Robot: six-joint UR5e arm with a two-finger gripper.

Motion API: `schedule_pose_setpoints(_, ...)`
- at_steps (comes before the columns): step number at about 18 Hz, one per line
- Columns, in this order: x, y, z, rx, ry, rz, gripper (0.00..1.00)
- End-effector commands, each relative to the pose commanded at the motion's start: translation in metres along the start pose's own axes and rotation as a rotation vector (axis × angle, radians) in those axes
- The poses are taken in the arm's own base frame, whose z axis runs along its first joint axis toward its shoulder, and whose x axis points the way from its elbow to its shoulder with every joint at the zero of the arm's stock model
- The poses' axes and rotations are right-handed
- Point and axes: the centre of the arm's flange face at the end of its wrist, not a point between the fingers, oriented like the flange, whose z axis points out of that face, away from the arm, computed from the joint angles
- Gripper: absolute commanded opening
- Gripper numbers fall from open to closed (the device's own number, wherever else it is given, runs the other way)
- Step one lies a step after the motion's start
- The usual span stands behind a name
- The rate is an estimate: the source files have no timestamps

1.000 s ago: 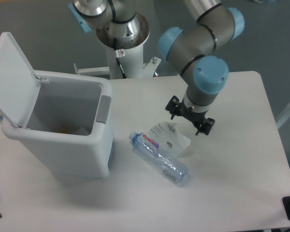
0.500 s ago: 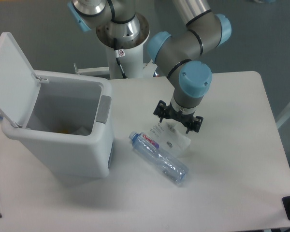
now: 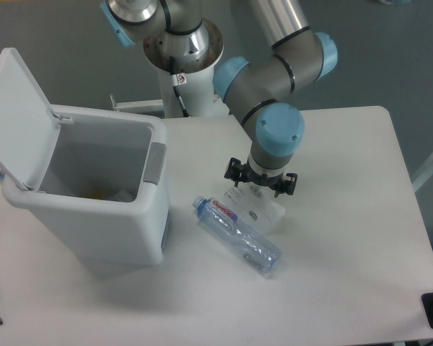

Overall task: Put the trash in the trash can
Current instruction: 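Move the gripper over the crumpled white paper beside the bottle, then lower the gripper and close it on the crumpled white paper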

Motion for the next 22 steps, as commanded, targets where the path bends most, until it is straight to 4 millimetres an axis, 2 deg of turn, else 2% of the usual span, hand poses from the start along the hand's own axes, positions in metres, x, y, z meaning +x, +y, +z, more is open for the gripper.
schedule_pose_setpoints(4,0.001,-0.008,0.007,-0.005,-0.002,-0.041,0.87)
schedule_pose_setpoints(6,0.004,-0.016,0.010,0.000,-0.012,-0.067,0.79)
schedule_pose_setpoints(11,0.003,-0.020,0.010,0.006,-0.024,-0.088,0.50)
schedule_pose_setpoints(17,0.001,-0.022,0.006,0.013,-0.028,-0.087,0.04)
schedule_pose_setpoints(18,0.001,-0.023,0.004,0.016,-0.031,-0.087,0.00)
schedule_pose_setpoints(22,-0.005,-0.023,-0.006,0.034,-0.041,-0.081,0.00)
